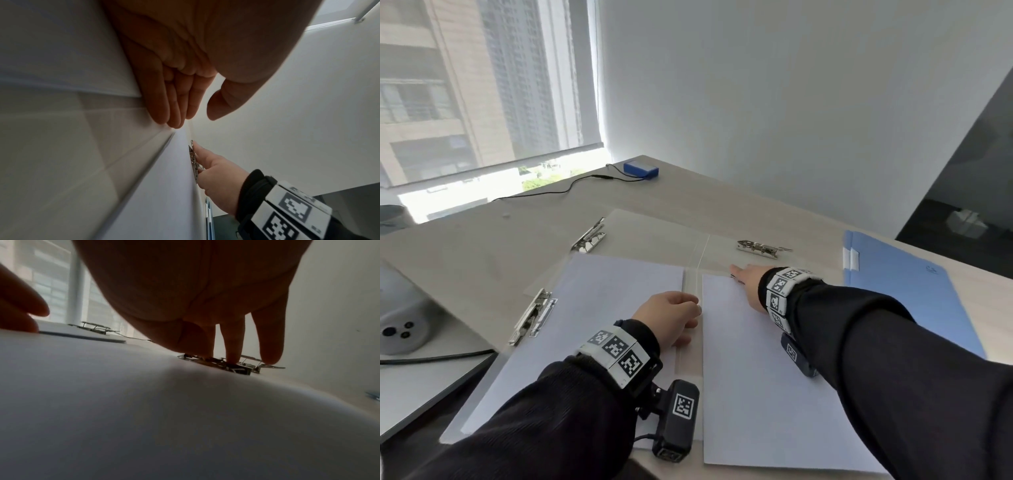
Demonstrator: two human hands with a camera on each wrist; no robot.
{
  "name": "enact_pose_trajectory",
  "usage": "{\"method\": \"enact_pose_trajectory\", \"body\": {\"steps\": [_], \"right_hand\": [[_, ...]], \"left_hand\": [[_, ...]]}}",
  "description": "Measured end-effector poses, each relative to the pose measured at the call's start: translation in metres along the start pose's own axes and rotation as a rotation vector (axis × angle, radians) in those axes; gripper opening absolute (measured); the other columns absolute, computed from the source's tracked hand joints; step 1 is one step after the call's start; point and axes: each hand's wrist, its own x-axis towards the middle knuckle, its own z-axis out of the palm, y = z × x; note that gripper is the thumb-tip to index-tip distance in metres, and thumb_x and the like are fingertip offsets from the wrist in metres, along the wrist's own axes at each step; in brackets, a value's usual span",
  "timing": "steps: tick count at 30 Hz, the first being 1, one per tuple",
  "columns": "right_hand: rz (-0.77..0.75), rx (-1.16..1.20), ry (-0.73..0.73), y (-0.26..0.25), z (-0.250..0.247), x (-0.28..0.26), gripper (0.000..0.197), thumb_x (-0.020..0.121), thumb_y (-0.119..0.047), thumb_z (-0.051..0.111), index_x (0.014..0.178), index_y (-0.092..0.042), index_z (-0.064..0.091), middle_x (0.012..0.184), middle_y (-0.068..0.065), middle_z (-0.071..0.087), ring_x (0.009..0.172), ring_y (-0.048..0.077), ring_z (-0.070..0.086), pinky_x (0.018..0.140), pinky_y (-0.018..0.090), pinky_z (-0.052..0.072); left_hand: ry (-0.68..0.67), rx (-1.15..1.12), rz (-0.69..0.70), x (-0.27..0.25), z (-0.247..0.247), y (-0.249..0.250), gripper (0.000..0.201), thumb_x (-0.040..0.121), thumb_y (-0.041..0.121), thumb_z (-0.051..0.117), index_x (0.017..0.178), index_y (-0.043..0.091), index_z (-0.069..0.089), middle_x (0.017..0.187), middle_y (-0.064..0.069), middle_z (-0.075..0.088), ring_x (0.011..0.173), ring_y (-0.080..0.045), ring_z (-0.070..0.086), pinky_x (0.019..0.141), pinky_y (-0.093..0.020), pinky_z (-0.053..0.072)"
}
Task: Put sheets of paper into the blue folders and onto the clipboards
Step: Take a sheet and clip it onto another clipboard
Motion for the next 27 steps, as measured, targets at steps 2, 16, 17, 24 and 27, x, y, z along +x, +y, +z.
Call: {"method": "enact_pose_trajectory", "body": {"steps": [2, 16, 17, 24, 27], "right_hand": [[-0.011, -0.056, 0.014, -0.003, 0.003, 0.005, 0.087, 0.082, -0.012, 0.054, 0.154, -0.024, 0.008, 0.152, 0.012, 0.035, 0.130, 0.036, 0.048, 0.098, 0.042, 0.044], [0.004, 0.768, 0.204, 0.043, 0.019, -0.024, 0.055, 0.092, -0.014, 0.049, 0.146, -0.019, 0.038, 0.149, 0.009, 0.043, 0.126, 0.022, 0.050, 0.085, 0.014, 0.038], [0.034, 0.876, 0.227, 0.053, 0.025, -0.033, 0.052, 0.093, -0.016, 0.050, 0.144, -0.019, 0.042, 0.147, 0.008, 0.046, 0.119, 0.019, 0.054, 0.084, 0.017, 0.038], [0.351, 1.490, 0.257, 0.107, 0.077, -0.104, 0.030, 0.092, -0.022, 0.053, 0.121, -0.020, 0.061, 0.125, 0.009, 0.060, 0.108, 0.025, 0.058, 0.080, 0.038, 0.047], [0.378, 1.620, 0.246, 0.116, 0.095, -0.130, 0.029, 0.091, -0.024, 0.054, 0.119, -0.023, 0.061, 0.125, 0.001, 0.059, 0.107, 0.018, 0.059, 0.079, 0.042, 0.053]], "left_hand": [[0.001, -0.001, 0.000, 0.000, 0.000, 0.000, 0.027, 0.088, 0.019, 0.059, 0.114, 0.015, 0.065, 0.111, -0.008, 0.070, 0.092, -0.013, 0.066, 0.071, -0.030, 0.059], [0.025, 0.054, 0.003, -0.002, 0.001, 0.001, 0.030, 0.087, 0.018, 0.058, 0.117, 0.015, 0.063, 0.105, -0.004, 0.069, 0.094, -0.011, 0.066, 0.073, -0.030, 0.060], [0.026, 0.055, 0.003, -0.003, 0.001, 0.001, 0.029, 0.087, 0.017, 0.058, 0.116, 0.015, 0.063, 0.106, -0.005, 0.069, 0.096, -0.013, 0.066, 0.073, -0.031, 0.060], [0.032, 0.066, 0.002, -0.002, 0.001, 0.001, 0.022, 0.087, 0.016, 0.058, 0.109, 0.015, 0.064, 0.103, -0.008, 0.070, 0.099, -0.021, 0.067, 0.075, -0.036, 0.060], [0.043, 0.067, -0.003, -0.002, 0.001, 0.000, 0.021, 0.087, 0.017, 0.059, 0.107, 0.015, 0.065, 0.099, -0.008, 0.070, 0.098, -0.022, 0.067, 0.077, -0.037, 0.059]]}}
